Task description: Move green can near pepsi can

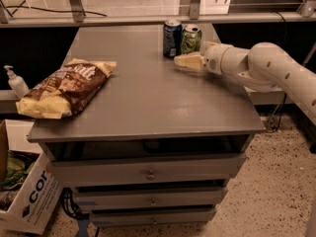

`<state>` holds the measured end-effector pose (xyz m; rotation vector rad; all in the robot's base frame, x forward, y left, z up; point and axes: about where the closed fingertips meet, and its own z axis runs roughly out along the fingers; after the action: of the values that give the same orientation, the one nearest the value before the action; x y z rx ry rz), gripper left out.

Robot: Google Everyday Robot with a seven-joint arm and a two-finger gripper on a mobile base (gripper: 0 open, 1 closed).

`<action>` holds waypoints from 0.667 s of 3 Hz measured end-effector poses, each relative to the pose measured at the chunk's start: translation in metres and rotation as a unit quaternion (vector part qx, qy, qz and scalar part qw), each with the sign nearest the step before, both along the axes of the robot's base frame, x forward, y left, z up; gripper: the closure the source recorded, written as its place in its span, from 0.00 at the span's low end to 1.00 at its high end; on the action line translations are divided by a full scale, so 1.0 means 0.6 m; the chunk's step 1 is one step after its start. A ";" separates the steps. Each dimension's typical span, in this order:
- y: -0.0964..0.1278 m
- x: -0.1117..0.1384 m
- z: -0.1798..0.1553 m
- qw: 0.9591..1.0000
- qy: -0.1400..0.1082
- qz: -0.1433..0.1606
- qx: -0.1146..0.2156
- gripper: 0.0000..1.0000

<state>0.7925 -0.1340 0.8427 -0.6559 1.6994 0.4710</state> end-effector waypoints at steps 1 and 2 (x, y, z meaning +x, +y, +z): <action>-0.017 -0.012 0.025 1.000 -0.008 0.014 0.002 0.00; -0.042 -0.058 0.067 0.999 -0.020 0.038 -0.005 0.00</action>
Offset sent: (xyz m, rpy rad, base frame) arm -0.0771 -0.0557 0.0773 -0.0326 -0.0764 0.1342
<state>0.7574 -0.1593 0.8830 -0.7350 1.6435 0.5002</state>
